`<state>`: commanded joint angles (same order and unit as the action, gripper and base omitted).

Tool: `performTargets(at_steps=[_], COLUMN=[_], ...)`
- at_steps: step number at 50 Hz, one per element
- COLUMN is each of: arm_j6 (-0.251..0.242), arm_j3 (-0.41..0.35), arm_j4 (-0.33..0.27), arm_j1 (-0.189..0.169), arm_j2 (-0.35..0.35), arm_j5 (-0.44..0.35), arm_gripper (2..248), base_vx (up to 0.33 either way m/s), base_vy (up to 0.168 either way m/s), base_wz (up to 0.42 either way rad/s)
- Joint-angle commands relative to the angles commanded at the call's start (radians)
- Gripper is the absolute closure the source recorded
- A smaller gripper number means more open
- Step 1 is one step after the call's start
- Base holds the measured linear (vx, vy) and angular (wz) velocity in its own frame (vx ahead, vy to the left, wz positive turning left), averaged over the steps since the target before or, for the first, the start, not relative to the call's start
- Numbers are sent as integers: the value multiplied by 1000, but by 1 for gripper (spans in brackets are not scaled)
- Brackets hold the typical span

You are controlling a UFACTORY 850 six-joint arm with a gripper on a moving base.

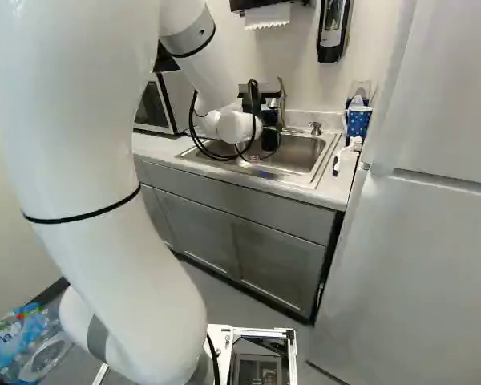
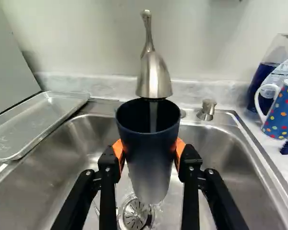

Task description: Rinse the cup and place it in the tray

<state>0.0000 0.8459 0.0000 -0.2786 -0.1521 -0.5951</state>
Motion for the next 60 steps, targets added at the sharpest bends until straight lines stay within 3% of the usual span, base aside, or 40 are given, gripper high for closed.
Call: performTargets(at_steps=[60], arm_j6=[0], arm_j3=[-13], arm_j4=[0], arm_j1=[-12], arm_j2=[12], arm_j5=[0], arm_gripper=[128], base_vx=[0], base_vy=[0], base_wz=[0])
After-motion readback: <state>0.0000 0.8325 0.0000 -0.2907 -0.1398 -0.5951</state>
